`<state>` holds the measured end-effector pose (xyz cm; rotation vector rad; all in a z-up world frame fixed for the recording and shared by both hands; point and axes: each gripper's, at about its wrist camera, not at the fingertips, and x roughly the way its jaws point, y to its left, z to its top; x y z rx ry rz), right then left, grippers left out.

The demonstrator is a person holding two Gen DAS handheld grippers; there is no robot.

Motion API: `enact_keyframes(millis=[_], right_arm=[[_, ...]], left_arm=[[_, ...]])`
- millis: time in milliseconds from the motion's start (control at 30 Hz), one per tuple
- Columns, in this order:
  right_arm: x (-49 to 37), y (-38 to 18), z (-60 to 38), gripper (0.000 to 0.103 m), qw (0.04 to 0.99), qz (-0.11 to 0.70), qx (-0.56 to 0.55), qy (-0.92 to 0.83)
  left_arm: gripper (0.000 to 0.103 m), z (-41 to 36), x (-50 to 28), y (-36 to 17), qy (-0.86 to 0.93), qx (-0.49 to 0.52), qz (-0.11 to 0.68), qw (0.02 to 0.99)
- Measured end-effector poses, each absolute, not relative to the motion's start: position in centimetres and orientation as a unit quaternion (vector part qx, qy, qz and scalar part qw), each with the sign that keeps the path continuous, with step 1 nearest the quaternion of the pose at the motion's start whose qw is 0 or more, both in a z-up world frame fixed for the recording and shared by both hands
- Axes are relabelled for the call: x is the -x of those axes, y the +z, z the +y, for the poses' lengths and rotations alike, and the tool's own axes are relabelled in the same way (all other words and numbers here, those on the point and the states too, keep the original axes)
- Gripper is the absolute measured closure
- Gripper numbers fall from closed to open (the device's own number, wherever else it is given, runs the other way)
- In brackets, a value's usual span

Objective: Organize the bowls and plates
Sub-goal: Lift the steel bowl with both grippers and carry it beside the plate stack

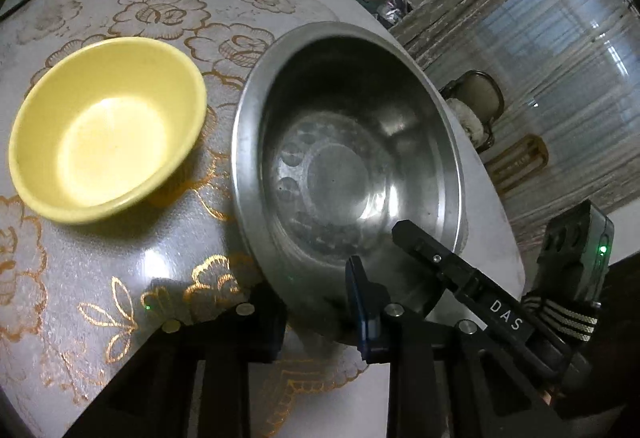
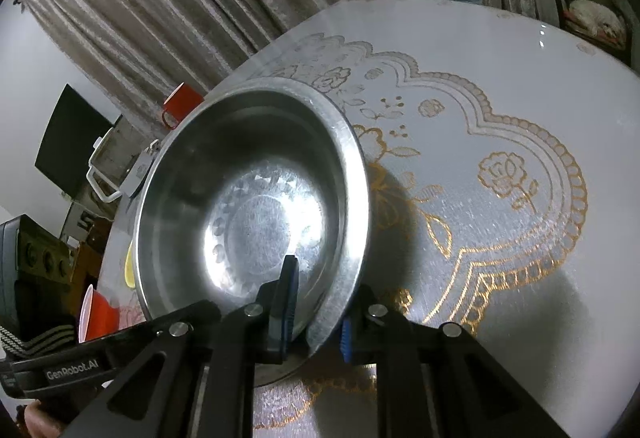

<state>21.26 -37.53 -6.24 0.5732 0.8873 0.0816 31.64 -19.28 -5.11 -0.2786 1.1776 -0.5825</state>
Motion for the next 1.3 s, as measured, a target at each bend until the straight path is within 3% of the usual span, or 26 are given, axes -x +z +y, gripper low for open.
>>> enact_keyframes(millis=[1300], right_arm=[[-11.8,-4.3,-37.6,0.086,0.859,0.416,-0.298,0.023]], left_arm=[[0.076,-15.7,-20.8,-2.6,-0.346,0.13,0.533,0.761]])
